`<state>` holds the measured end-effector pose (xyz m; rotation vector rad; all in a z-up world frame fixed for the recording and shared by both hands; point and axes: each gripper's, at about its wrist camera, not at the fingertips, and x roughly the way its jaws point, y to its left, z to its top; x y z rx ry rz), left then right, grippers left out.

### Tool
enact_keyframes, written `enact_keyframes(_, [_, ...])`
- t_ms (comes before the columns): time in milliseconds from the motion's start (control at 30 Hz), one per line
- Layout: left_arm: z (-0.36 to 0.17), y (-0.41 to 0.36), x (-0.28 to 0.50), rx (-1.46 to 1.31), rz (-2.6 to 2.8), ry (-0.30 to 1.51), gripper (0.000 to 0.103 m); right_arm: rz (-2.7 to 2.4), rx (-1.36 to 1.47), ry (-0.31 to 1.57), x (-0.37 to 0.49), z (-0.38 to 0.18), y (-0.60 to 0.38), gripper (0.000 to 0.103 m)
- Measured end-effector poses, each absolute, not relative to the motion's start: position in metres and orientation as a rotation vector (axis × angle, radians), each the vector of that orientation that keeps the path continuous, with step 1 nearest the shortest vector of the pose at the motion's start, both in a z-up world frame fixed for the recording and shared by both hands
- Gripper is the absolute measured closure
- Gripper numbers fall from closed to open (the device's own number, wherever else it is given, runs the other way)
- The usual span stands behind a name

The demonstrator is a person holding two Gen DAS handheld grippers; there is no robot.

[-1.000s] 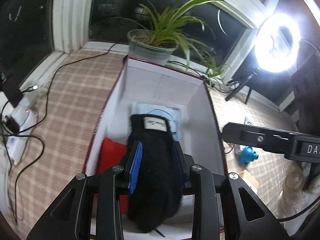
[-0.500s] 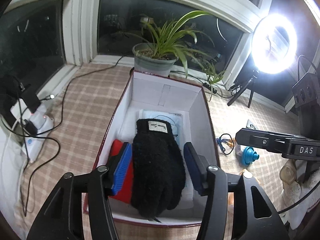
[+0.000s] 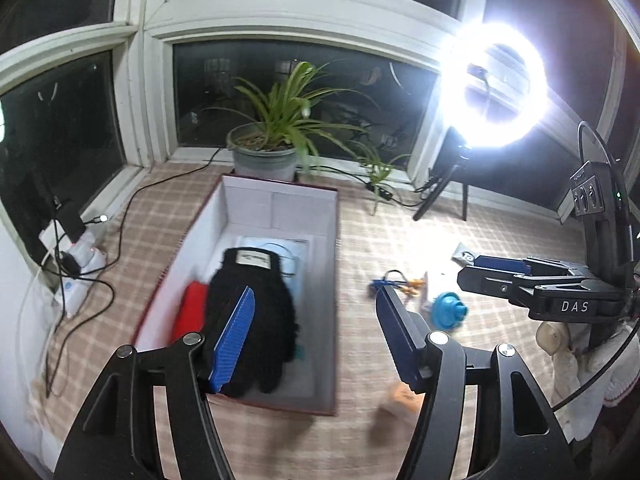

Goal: Organize soft objects
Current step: 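Open both grippers over the box and move them back toward the floor items, then lower the right gripper onto the blue silicone funnel and close it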

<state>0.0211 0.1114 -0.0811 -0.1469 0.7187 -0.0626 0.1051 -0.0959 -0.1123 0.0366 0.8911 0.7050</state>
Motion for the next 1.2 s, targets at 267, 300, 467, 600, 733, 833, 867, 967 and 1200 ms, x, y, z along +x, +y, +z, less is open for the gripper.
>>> enact_keyframes(267, [-0.080,0.068,0.001,-0.181,-0.063,0.718,0.037,0.667,0.083,0.862,0.090,-0.110,-0.180,0.041])
enact_keyframes(300, [-0.080,0.064,-0.001,-0.185,-0.062,0.718,0.037,0.655,0.092,0.856,0.089,-0.110,-0.192,0.041])
enact_keyframes(467, [-0.085,0.044,-0.010,-0.225,-0.066,0.729,0.037,0.587,0.143,0.809,0.086,-0.112,-0.262,0.039])
enact_keyframes(600, [-0.093,0.026,-0.014,-0.259,-0.075,0.743,0.037,0.534,0.148,0.784,0.087,-0.114,-0.304,0.033])
enact_keyframes(733, [-0.102,0.005,-0.014,-0.272,-0.087,0.764,0.037,0.508,0.142,0.810,0.092,-0.122,-0.331,0.033])
enact_keyframes(833, [-0.109,-0.008,-0.011,-0.273,-0.090,0.781,0.037,0.498,0.149,0.845,0.100,-0.129,-0.344,0.033])
enact_keyframes(867, [-0.110,-0.011,-0.011,-0.273,-0.089,0.783,0.037,0.499,0.156,0.861,0.104,-0.131,-0.349,0.033])
enact_keyframes(967, [-0.115,-0.016,-0.005,-0.276,-0.074,0.791,0.037,0.507,0.163,0.883,0.112,-0.135,-0.356,0.033])
enact_keyframes(1200, [-0.126,-0.011,0.005,-0.303,-0.016,0.807,0.037,0.617,0.106,0.885,0.133,-0.129,-0.334,0.035])
